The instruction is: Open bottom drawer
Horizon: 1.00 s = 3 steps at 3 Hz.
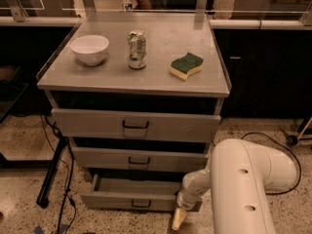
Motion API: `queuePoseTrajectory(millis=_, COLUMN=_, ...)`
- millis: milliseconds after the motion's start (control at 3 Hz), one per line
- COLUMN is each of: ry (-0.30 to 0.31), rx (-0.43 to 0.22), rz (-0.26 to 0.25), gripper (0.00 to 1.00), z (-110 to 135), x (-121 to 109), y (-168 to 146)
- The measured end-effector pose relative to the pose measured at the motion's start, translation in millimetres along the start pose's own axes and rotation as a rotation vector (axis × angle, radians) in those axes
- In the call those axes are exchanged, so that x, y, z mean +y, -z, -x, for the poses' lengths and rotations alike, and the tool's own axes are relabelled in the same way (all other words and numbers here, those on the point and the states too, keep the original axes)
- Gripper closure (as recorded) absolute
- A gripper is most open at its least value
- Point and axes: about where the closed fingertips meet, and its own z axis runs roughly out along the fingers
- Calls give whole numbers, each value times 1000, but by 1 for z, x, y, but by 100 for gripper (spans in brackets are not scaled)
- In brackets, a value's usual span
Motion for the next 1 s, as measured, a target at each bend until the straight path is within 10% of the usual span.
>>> queuePoseTrajectory(millis=1000, ry=-2, rx=40, rz=53, gripper=0, z=-42, x=31, y=-8)
